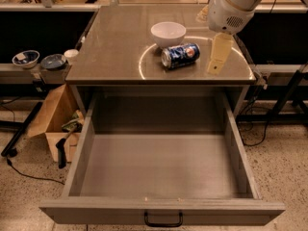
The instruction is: Place pepsi can into top drawer
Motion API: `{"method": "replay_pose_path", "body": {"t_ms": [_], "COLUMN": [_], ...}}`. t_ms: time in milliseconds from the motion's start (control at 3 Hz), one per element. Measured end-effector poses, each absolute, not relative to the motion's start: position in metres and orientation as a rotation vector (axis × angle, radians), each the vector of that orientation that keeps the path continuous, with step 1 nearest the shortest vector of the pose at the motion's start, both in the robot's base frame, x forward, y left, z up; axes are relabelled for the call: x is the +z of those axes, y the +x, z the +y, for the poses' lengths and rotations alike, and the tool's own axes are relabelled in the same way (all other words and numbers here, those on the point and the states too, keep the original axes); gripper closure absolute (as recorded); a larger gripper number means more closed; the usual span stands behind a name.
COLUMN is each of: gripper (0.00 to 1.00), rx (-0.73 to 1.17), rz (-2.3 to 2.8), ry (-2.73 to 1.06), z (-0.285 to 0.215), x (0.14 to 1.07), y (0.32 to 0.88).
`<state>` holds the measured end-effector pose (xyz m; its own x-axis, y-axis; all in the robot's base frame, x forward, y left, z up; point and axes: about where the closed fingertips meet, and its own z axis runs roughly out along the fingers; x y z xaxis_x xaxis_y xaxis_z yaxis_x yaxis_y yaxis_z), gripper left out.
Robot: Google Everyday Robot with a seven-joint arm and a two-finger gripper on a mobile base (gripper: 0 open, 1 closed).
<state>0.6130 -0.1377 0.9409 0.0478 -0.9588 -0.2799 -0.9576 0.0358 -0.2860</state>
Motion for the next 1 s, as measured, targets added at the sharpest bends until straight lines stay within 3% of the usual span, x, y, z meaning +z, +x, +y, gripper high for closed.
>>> {"method": "replay_pose_path", "body": {"t_ms": [1000], "gripper": [0.00], "rx": [-0.045], "rz": [1.893], "ry": [-1.932], "z": [-0.133], "x": [0.939], "y": [0.657]}}
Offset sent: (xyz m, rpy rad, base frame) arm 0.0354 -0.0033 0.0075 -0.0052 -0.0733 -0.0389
